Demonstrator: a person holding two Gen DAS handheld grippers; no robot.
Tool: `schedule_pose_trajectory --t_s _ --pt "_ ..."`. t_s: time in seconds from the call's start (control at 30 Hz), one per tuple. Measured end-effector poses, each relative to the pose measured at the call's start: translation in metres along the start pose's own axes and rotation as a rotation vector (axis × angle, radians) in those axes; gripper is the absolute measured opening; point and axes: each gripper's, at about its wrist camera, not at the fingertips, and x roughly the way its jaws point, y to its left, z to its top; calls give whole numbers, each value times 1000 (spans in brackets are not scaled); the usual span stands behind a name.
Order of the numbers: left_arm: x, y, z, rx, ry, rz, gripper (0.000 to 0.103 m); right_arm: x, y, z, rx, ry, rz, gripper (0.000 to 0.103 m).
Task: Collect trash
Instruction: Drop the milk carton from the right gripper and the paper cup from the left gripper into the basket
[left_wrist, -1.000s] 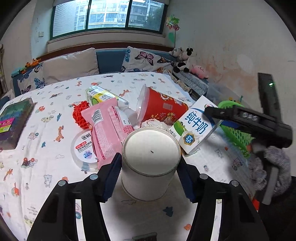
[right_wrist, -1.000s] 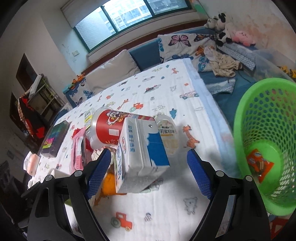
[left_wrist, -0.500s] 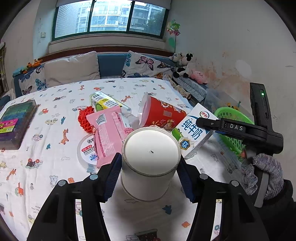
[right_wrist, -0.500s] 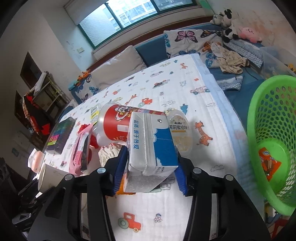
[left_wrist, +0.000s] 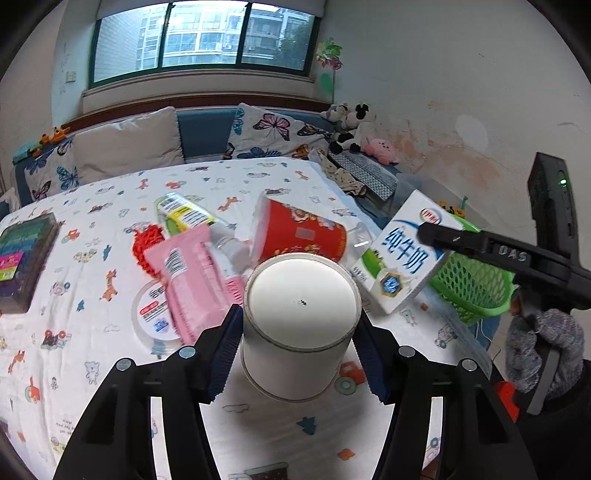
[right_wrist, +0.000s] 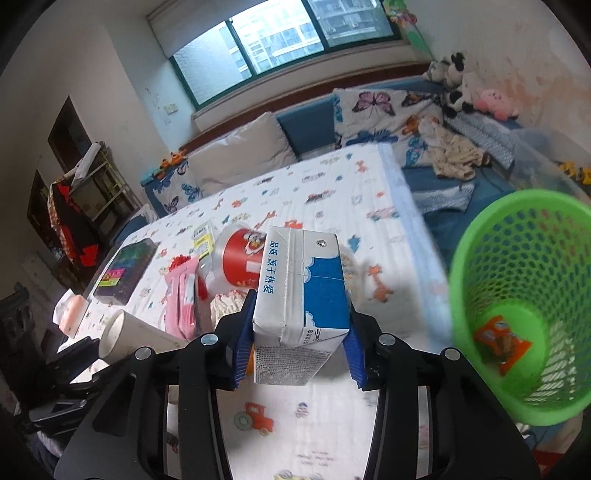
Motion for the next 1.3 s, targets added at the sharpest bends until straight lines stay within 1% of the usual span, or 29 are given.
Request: schedule_pose_trajectory --t_s 0.13,0.27,0.37,0.47,0.63,0.7,0.8,1.03,1.07,1.13,1.17,1.23,1.3 --pt "0 -10 5 11 2 -30 57 -20 -14 4 -3 -31 -48 43" --pt "0 -22 13 31 0 -60 57 -37 -40 5 23 -54 -118 43" --pt "3 -32 20 46 1 -87 57 -47 -64 6 51 -69 -180 43" --pt "6 -46 30 71 -2 -114 57 -54 -86 5 62 -78 -260 43" --pt "18 -72 49 102 -6 -160 57 -48 -120 -1 54 -38 -394 43" --pt "23 -84 57 117 -7 -181 57 -43 -134 -6 57 -18 -434 43" --pt "31 -99 66 140 -6 -198 57 -39 -154 -15 71 5 -474 43" --pt "56 -136 87 174 16 -248 57 -34 -186 -27 121 23 -505 44" --pt "60 -141 89 179 21 -255 57 -33 -190 -29 131 24 -501 45" --pt "68 -153 94 188 29 -268 57 -34 -194 -31 146 20 -496 53" --pt "72 -157 95 193 33 -274 57 -35 -194 -31 149 17 -492 56" --pt "79 -168 98 207 39 -284 57 -36 -194 -33 143 11 -508 57" --pt "85 -177 100 219 46 -287 57 -38 -194 -33 142 9 -501 57"
